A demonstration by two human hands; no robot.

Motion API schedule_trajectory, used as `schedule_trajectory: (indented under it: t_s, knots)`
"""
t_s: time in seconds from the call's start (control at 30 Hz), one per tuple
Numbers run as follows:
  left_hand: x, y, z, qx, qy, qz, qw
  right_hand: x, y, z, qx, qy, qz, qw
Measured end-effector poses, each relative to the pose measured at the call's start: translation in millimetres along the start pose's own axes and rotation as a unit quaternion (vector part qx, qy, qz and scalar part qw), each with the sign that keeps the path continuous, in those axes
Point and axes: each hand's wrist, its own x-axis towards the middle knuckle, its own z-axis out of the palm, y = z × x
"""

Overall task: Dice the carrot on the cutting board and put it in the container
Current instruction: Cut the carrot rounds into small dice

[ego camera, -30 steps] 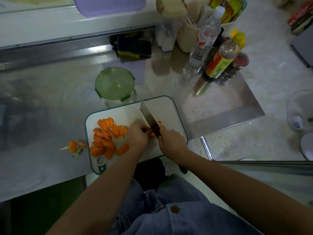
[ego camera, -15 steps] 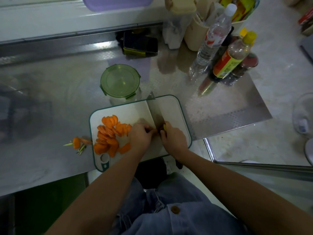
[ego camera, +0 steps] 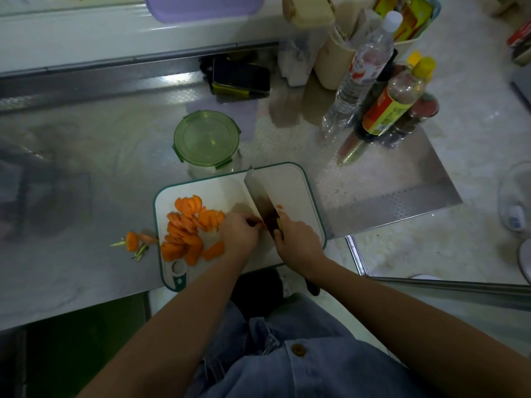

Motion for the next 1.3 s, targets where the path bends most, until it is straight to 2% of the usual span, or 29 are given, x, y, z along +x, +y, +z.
schedule_trajectory:
  t_s: [0.23,0.4,0.57,0.77,0.87,1.0,1.23,1.3]
  knots:
    - [1,-4,2,0.014,0.001,0.001,1.000,5,-3,13,-0.022,-0.003,0.021,1.000]
    - [3,-4,2,0.016,0.009,-0.001,1.000,7,1,19,0.013,0.015,0.013,1.000]
    - [2,-5,5,-0.026,0.035,0.012,0.999,16,16,1,0.050,0.049,0.034,0.997]
    - [4,-9,0,-0.052,0.051,0.027,0.997,14,21,-11,0.083,0.056,0.013,0.995]
    - [-1,-12,-4,-0.032,0.073,0.038,0.996,2,15,2,0.096,0.024,-0.008,0.995]
    - [-5,-19,-5,0.007,0.058,0.056,0.997,-6,19,12,0.067,-0.004,-0.025,0.997]
    - [-6,-22,-9,0.021,0.014,0.068,0.997,17,36,-23,0.067,0.056,0.061,0.994]
    - [-10,-18,-11,0.021,0.015,0.072,0.997,19,31,-24,0.071,0.053,0.054,0.995]
